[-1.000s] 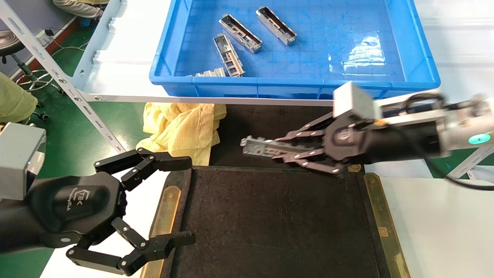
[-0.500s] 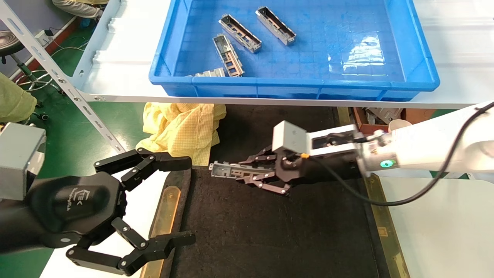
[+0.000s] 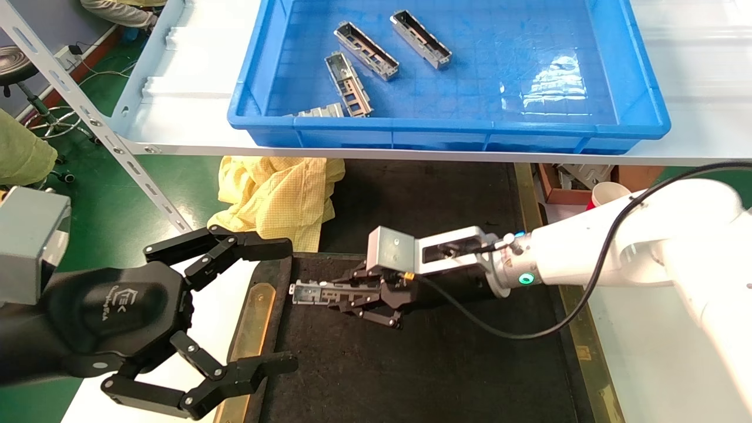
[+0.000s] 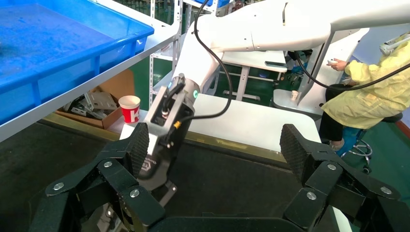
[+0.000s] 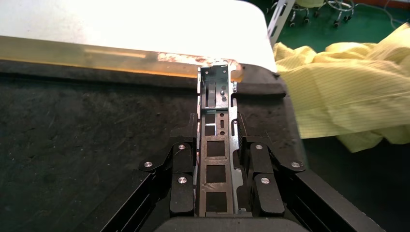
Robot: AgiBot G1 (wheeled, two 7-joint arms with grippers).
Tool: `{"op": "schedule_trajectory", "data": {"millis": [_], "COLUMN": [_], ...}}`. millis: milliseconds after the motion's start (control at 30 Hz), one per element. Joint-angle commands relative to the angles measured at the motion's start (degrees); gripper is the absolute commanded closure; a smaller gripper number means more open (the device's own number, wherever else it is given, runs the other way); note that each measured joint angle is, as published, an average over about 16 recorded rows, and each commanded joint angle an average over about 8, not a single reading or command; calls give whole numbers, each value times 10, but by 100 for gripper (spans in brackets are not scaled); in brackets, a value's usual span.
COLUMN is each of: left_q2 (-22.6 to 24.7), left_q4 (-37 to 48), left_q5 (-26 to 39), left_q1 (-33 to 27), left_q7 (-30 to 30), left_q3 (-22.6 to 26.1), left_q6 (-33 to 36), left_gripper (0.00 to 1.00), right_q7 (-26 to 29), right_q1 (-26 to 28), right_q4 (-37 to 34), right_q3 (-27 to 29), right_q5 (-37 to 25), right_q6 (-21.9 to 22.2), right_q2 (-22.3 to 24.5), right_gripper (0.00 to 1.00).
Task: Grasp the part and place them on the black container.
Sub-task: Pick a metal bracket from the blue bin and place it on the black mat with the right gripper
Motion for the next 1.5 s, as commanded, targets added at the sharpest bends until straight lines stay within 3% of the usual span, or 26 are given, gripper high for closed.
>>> {"op": "schedule_trajectory", "data": {"millis": [33,767,1300,1500], "left_q2": [0,0,0,0], "left_q4": [0,0,0,0], "left_q5": [0,0,0,0], "left_q1": [0,0,0,0], "left_q7": [0,0,0,0], "left_q3": [0,0,0,0], "left_q6": [0,0,0,0], "left_gripper": [0,0,0,0], "right_q7": [-3,34,63,73], "right_q1": [-5,-56,-82,-82], "right_q4": [0,72,132,149], "right_q3": [-2,-49,-106,-127], "right_q5": [0,25,58,72], "right_q6": [3,112,241,256], "right_q2": [-4,-12,-12,-10], "right_gripper": [100,100,100,100]}}
